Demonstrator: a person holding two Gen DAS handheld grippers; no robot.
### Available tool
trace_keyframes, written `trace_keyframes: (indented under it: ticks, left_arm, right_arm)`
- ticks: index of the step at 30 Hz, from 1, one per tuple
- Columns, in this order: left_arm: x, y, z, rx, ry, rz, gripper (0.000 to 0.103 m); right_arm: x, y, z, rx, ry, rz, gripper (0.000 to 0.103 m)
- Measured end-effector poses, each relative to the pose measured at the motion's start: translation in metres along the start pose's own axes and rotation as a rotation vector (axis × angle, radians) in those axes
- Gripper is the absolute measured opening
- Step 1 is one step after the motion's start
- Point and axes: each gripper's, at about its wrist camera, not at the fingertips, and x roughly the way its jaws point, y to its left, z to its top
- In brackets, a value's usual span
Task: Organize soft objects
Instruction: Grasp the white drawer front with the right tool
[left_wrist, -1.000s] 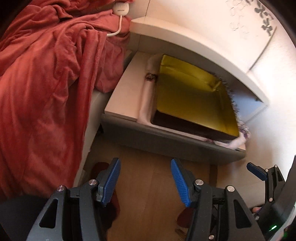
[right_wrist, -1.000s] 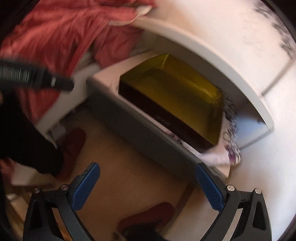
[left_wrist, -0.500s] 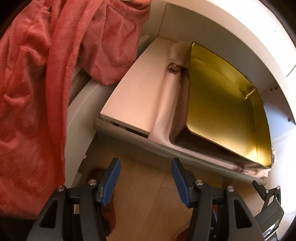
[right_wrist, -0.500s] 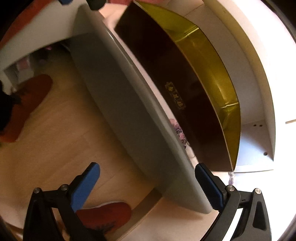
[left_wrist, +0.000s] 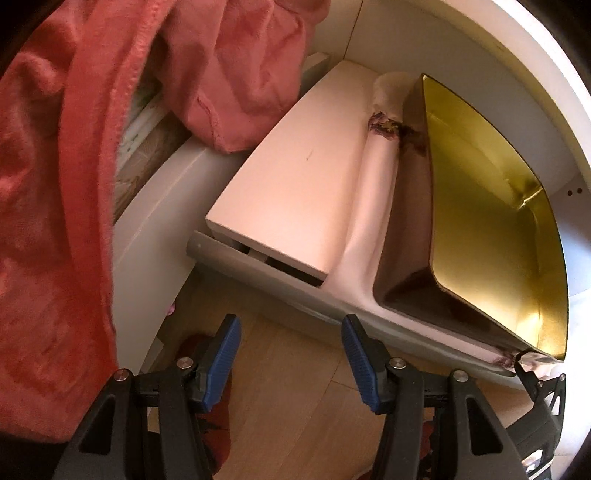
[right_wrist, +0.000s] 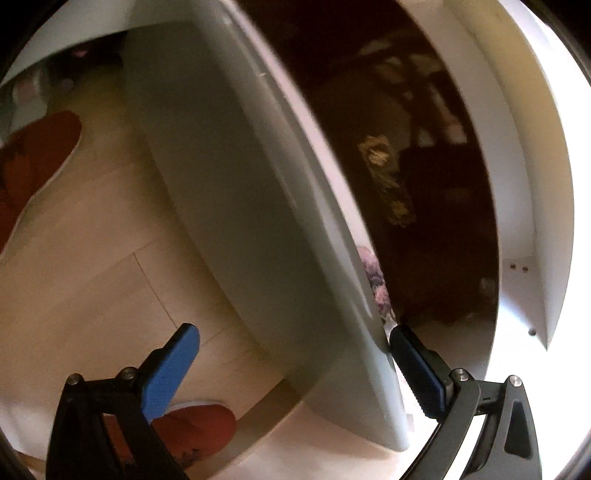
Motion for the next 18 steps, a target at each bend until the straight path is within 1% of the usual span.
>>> trace_keyframes:
  ticks: [2, 5, 10, 13, 15, 16, 18]
  left_arm:
    - [0.001, 0.0, 0.002, -0.005, -0.003, -0.006, 0.058]
    - [0.001, 0.001, 0.005, -0.022, -0.001, -0.018, 0.058]
    - [-0.001, 0.003, 0.006, -0.057, 0.02, -0.04, 0.059]
    - [0.001, 0.004, 0.006, -0.065, 0.036, -0.057, 0.061]
    - [0.004, 0.003, 0.004, -0.048, 0.043, -0.065, 0.067]
    - [0.006, 0.001, 0.004, -0.04, 0.047, -0.067, 0.071]
    - [0.01, 0.001, 0.004, -0.046, 0.057, -0.069, 0.072]
  right_arm:
    - [0.0, 0.001, 0.001, -0.011, 0.006, -0.003, 0.103]
    - [-0.005, -0.004, 0.002, -0.001, 0.008, 0.036, 0.103]
    - [-0.008, -0.003, 0.001, -0.054, 0.012, 0.052, 0.103]
    - [-0.008, -0.002, -0.001, -0.072, 0.019, 0.064, 0.103]
    - [-0.01, 0.0, 0.0, -0.091, 0.026, 0.066, 0.103]
    - [-0.009, 0.001, -0.001, -0.065, 0.035, 0.013, 0.103]
    - [-0.011, 0.002, 0.0, -0.068, 0.034, 0.013, 0.103]
